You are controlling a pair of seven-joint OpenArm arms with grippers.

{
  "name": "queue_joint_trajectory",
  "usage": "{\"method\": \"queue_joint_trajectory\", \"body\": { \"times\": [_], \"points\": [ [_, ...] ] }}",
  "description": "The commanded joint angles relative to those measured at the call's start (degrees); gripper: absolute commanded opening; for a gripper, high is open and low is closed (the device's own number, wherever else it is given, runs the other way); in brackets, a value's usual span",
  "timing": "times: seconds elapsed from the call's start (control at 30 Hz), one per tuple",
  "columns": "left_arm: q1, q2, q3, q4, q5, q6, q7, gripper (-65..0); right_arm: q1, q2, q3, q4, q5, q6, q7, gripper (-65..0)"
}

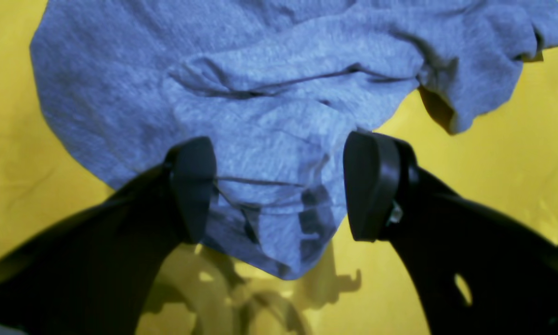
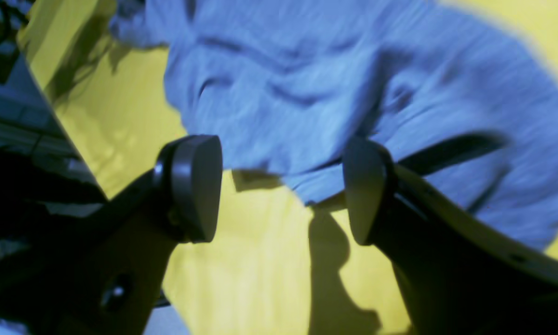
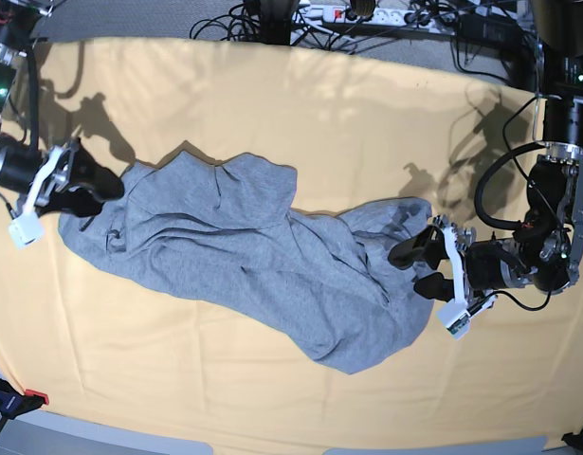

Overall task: Layout the t-shirt on the table in an organized manner, then fold the t-shirt properly
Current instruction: 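Regrasp the shirt with the right gripper and drag it outward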

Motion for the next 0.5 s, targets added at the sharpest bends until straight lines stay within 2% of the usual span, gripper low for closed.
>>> {"method": "queue_joint_trajectory", "body": {
  "times": [0.0,0.27,0.47],
  "points": [
    [-1.6,-0.8,-0.5,0.8,-1.1,-0.2,-1.0,-20.9,-0.3,0.5,0.5,2.1,1.8,0.1,1.3,-23.3],
    [-1.6,-0.8,-0.5,0.8,-1.1,-0.2,-0.8,-20.9,-7.1,-8.1,0.5,5.4,1.8,0.1,1.3,-23.2],
    [-1.6,-0.8,-0.5,0.8,-1.1,-0.2,-0.8,-20.9,-7.5,-13.9,0.5,5.4,1.8,0.1,1.3,-23.2]
  ]
}}
